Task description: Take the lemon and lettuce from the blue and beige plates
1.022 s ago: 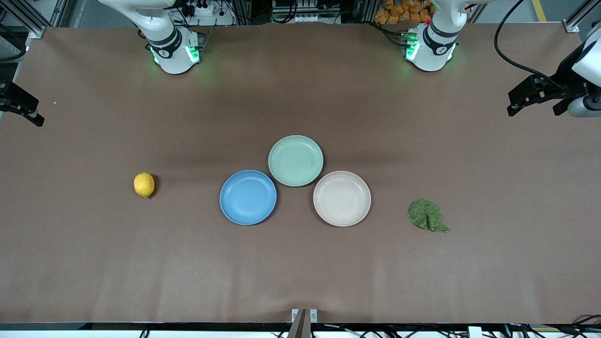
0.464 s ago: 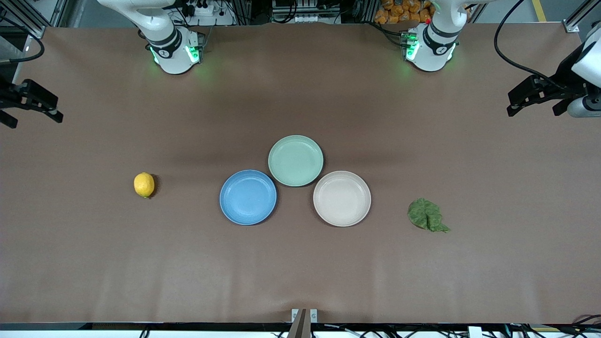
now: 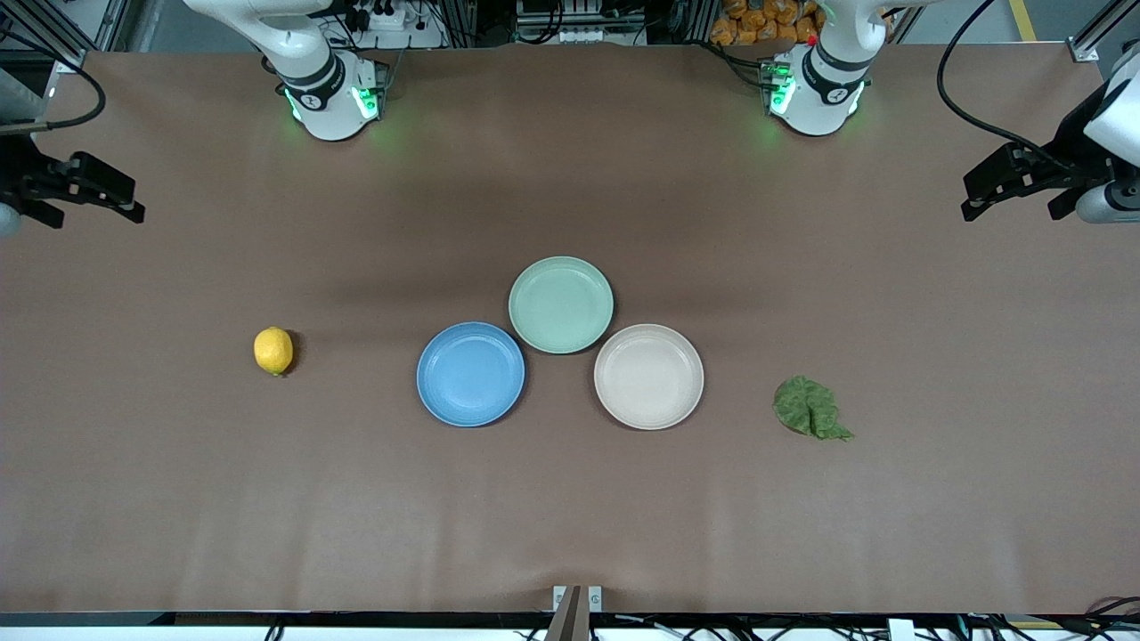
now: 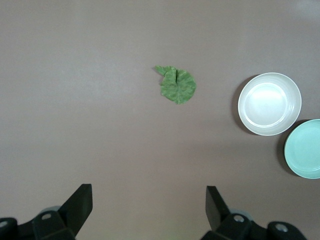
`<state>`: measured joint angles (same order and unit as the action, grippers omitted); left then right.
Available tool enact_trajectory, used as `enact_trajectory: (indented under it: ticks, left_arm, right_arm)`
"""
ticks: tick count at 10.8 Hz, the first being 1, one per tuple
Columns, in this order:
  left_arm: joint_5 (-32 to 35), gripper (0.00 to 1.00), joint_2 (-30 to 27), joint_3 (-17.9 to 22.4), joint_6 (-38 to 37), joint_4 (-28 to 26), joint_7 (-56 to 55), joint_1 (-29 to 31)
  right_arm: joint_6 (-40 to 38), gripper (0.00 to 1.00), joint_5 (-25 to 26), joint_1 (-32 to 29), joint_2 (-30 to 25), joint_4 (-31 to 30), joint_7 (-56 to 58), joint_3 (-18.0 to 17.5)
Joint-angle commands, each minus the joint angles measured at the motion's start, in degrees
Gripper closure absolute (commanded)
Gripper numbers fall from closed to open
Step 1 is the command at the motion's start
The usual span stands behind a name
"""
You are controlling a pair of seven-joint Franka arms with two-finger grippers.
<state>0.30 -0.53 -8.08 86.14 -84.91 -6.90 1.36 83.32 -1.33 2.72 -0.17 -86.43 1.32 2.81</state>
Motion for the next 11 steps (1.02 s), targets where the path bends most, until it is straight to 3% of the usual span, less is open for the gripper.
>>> enact_trajectory:
  ticks: [1, 11]
  left_arm:
    - [-0.3, 0.00, 0.5, -0.2, -1.3, 1.4, 1.5, 0.4]
    - [-0.3, 0.00, 0.6, -0.3, -1.3, 1.4, 1.5, 0.5]
  right_arm:
    - [-1.8, 0.00, -0.2, 1.1, 1.7, 2.2, -2.6, 0.4]
    - [-1.6, 0.00, 1.6, 1.2, 1.8, 2.2, -2.7, 0.3]
